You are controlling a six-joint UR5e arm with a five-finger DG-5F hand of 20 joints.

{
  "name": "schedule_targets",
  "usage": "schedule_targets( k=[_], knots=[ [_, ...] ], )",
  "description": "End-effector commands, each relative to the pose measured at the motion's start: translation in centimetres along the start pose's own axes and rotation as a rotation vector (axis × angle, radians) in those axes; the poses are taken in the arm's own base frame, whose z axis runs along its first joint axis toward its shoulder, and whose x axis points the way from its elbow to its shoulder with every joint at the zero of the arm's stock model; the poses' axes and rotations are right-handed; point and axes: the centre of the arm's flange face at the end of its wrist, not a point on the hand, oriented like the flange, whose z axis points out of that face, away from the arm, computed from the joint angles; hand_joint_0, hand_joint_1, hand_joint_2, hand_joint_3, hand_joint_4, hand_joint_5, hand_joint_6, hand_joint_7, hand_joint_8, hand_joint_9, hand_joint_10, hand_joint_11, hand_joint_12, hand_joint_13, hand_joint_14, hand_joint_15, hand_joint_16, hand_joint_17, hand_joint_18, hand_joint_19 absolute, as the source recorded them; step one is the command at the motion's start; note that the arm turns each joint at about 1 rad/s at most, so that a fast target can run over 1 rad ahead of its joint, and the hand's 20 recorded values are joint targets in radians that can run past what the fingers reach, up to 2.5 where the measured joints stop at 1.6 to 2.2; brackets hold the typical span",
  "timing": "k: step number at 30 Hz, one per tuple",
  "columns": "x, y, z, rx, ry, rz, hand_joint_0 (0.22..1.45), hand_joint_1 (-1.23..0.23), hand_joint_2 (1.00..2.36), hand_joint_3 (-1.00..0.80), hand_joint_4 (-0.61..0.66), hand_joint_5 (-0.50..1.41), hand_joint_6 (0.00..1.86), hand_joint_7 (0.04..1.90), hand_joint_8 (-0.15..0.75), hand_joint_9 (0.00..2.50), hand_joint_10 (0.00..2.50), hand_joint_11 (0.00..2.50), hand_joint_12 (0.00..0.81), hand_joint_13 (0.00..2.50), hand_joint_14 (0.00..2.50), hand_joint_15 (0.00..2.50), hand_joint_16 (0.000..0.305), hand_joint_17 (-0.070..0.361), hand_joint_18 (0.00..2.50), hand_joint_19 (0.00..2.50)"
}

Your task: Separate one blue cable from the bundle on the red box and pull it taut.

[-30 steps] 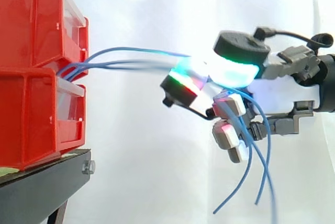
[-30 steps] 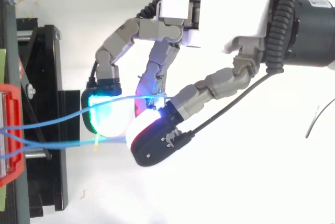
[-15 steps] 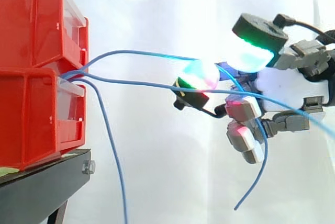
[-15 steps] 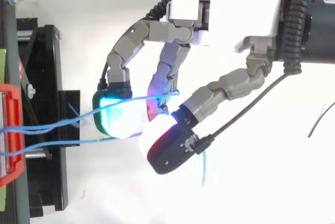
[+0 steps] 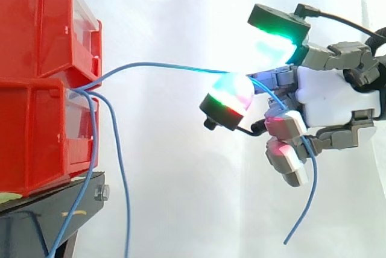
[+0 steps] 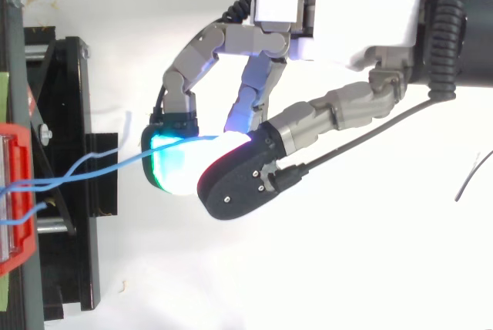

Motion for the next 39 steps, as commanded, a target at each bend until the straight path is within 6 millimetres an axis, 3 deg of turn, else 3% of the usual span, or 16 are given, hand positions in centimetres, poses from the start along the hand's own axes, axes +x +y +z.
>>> schedule_targets(
  k=[1, 5, 6, 15, 20, 31, 39],
  knots=[
    [-0.4, -0.1, 0.0, 0.001, -0.01, -0.001, 0.54, -0.56, 1.01, -0.42, 0.04, -0.07, 0.85, 0.8, 0.291, 1.23, 0.03, 0.62, 0.442, 1.07, 0.02, 0.57, 0.059, 0.132, 0.99, 0.6],
    [-1.5, -0.5, -0.3, 0.018, -0.023, -0.002, 0.52, -0.56, 1.0, -0.46, 0.07, -0.08, 0.8, 0.81, 0.297, 1.2, 0.03, 0.61, 0.449, 1.06, 0.02, 0.57, 0.06, 0.135, 0.99, 0.6],
    [-2.1, -1.4, -1.0, 0.078, -0.022, -0.009, 0.52, -0.56, 1.0, -0.46, 0.08, -0.08, 0.79, 0.82, 0.297, 1.2, 0.03, 0.62, 0.447, 1.06, 0.02, 0.57, 0.06, 0.134, 0.99, 0.6],
    [-2.2, -2.7, -1.8, 0.176, -0.028, -0.021, 0.52, -0.55, 1.0, -0.47, 0.13, -0.05, 0.62, 1.06, 0.293, 1.18, 0.03, 0.61, 0.454, 1.05, 0.02, 0.56, 0.061, 0.136, 0.99, 0.59],
    [-2.1, -3.4, -1.8, 0.191, -0.025, -0.023, 0.52, -0.56, 1.0, -0.47, 0.13, -0.05, 0.61, 1.08, 0.298, 1.18, 0.03, 0.61, 0.449, 1.05, 0.02, 0.56, 0.06, 0.135, 0.99, 0.59],
    [-1.5, -2.5, -1.4, 0.169, -0.016, -0.021, 0.54, -0.63, 1.01, -0.44, 0.11, -0.07, 0.73, 0.92, 0.291, 1.2, 0.03, 0.62, 0.438, 1.05, 0.02, 0.56, 0.058, 0.131, 0.99, 0.59],
    [-0.7, -0.3, -0.7, 0.13, -0.008, -0.023, 0.55, -0.69, 1.0, -0.44, 0.09, -0.08, 0.81, 0.83, 0.29, 1.2, 0.03, 0.64, 0.437, 1.06, 0.02, 0.57, 0.058, 0.13, 0.99, 0.6]
  ],
)
